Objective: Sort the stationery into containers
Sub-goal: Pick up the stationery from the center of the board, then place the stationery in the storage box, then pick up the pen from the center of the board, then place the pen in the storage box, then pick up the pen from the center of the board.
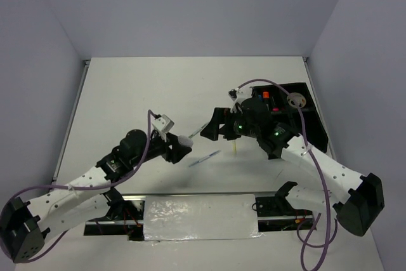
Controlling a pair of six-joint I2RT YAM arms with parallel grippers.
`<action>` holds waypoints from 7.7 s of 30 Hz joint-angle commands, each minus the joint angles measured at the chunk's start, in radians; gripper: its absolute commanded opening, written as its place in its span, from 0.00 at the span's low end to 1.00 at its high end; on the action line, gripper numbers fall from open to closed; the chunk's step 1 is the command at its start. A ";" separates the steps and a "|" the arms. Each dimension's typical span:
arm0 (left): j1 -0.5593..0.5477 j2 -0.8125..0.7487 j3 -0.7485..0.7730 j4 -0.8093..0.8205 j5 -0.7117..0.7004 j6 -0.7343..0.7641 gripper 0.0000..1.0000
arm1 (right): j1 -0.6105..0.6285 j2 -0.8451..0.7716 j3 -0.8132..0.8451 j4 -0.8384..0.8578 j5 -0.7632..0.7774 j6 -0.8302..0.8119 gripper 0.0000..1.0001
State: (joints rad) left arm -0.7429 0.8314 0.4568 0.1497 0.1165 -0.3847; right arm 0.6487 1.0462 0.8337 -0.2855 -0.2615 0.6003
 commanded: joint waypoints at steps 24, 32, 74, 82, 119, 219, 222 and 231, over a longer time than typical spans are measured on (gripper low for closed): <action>-0.185 -0.189 -0.164 0.392 0.138 0.421 0.00 | 0.519 0.192 0.246 -0.187 0.318 0.133 1.00; -0.188 -0.144 -0.135 0.357 0.163 0.423 0.01 | 0.545 0.152 0.225 -0.156 0.389 0.122 0.53; -0.191 -0.140 0.379 -0.748 -0.535 -0.036 0.99 | -0.971 0.140 0.096 -0.219 0.528 -0.155 0.05; -0.193 -0.094 0.384 -0.756 -0.534 -0.040 0.99 | -0.997 0.204 0.081 -0.188 0.513 -0.160 0.11; -0.227 -0.146 0.447 -0.910 -0.901 -0.190 0.99 | -0.540 -0.040 0.217 -0.250 0.554 -0.192 1.00; -0.208 -0.144 0.408 -0.888 -0.908 -0.132 0.99 | -0.606 -0.003 -0.007 -0.230 0.445 -0.156 0.53; -0.207 -0.147 0.410 -0.891 -0.914 -0.137 0.99 | -0.405 -0.051 0.042 -0.280 0.560 -0.071 0.86; -0.205 -0.190 0.421 -0.926 -0.978 -0.181 0.99 | 0.280 0.164 0.195 -0.487 0.958 0.480 1.00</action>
State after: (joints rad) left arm -0.9497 0.6659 0.8635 -0.7811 -0.8040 -0.5335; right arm 0.8272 1.0916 0.9665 -0.6376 0.5243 0.7876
